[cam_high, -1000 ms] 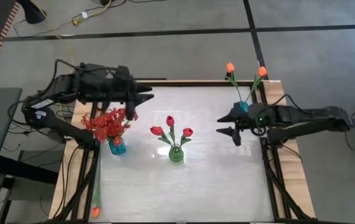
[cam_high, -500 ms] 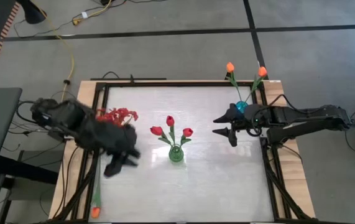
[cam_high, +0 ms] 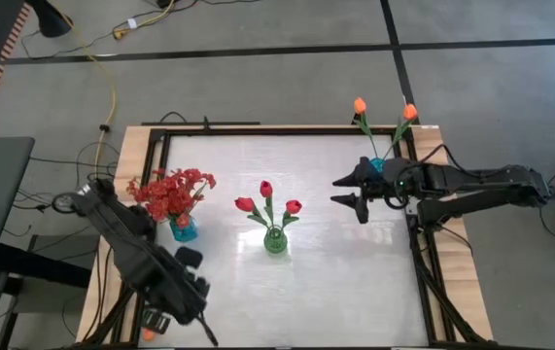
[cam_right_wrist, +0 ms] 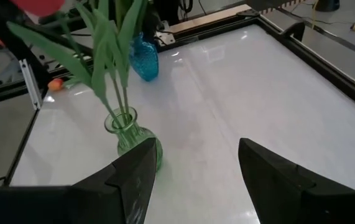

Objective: Sort flowers into vase by color
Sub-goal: Put the orange flower into the right blue vase

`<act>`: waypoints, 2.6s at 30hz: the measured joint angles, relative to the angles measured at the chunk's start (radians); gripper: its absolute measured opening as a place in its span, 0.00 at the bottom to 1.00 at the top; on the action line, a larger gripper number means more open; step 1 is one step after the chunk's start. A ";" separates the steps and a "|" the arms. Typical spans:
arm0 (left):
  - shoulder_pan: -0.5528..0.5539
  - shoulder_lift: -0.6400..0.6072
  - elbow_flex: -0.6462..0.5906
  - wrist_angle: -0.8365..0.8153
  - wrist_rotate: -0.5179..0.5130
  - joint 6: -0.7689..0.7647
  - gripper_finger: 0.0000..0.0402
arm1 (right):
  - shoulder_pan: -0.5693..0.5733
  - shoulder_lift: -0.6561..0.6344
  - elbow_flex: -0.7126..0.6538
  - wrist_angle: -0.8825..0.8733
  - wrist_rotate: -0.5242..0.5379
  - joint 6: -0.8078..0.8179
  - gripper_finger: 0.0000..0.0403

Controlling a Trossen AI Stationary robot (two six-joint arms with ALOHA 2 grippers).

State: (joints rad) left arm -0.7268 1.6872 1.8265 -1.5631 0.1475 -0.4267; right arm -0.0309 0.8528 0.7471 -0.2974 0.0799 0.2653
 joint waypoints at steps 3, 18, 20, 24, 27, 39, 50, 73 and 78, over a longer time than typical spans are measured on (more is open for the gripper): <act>-0.021 -0.001 -0.113 0.058 0.099 0.037 0.32 | -0.011 0.000 0.000 0.000 0.000 0.027 0.63; -0.200 -0.118 -0.727 0.470 0.240 0.152 0.32 | -0.009 0.000 0.000 -0.001 -0.001 0.132 0.63; -0.211 -0.118 -0.785 0.493 0.248 0.182 0.32 | -0.009 0.000 0.000 -0.001 -0.002 0.147 0.63; -0.218 -0.118 -0.890 0.582 0.267 0.198 0.32 | -0.009 0.000 0.000 0.000 -0.001 0.180 0.63; -0.216 -0.121 -0.938 0.618 0.275 0.196 0.32 | -0.009 0.000 0.000 0.000 -0.001 0.207 0.63; -0.213 -0.121 -1.024 0.675 0.273 0.248 0.32 | 0.012 0.000 0.000 0.000 -0.001 0.226 0.63; -0.145 -0.111 -1.042 0.871 0.328 0.043 0.32 | 0.013 0.000 0.000 -0.006 -0.001 0.224 0.63; -0.194 -0.115 -1.039 0.914 0.361 -0.563 0.32 | 0.024 0.000 0.000 -0.008 -0.001 0.198 0.63; -0.193 -0.120 -1.039 0.936 0.332 -0.668 0.32 | 0.024 0.000 0.000 -0.009 -0.001 0.176 0.63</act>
State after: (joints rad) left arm -0.9199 1.5669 0.7879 -0.6270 0.4800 -1.0944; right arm -0.0071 0.8528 0.7471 -0.3059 0.0792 0.4408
